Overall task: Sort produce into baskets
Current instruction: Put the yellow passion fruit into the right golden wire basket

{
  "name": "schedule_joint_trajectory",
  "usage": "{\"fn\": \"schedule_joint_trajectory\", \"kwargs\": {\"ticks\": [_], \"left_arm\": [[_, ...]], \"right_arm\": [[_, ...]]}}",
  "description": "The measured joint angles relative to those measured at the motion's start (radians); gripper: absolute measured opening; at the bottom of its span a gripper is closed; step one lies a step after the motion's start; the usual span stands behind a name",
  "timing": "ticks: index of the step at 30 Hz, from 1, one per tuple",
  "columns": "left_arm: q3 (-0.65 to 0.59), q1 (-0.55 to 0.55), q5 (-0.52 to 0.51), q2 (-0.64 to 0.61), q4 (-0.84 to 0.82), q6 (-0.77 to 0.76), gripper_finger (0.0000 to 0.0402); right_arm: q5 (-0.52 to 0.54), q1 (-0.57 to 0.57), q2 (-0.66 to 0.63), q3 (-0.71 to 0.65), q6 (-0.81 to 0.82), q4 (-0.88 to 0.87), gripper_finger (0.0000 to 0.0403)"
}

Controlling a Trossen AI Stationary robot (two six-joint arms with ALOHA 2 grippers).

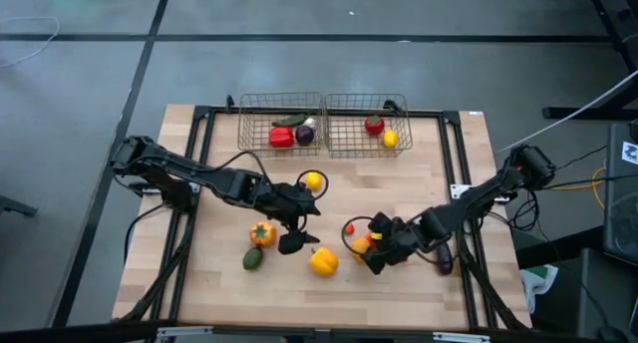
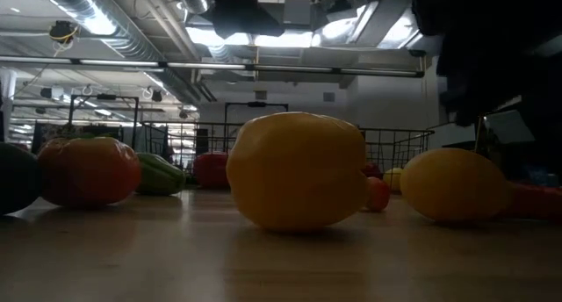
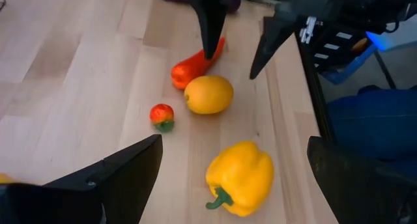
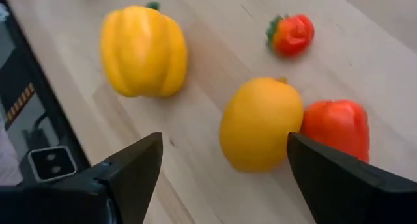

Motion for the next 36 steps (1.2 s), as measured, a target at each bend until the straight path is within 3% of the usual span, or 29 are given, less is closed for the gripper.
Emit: {"fn": "schedule_joint_trajectory", "kwargs": {"ticks": [14, 36], "left_arm": [[0.000, 0.000, 0.000, 0.000, -0.001, 0.029, 0.0377], [0.000, 0.000, 0.000, 0.000, -0.007, 0.029, 0.0377]], "right_arm": [[0.000, 0.000, 0.109, 0.000, 0.157, 0.004, 0.0326], [-0.027, -0.001, 0.228, 0.000, 0.178, 0.073, 0.0323]]}}
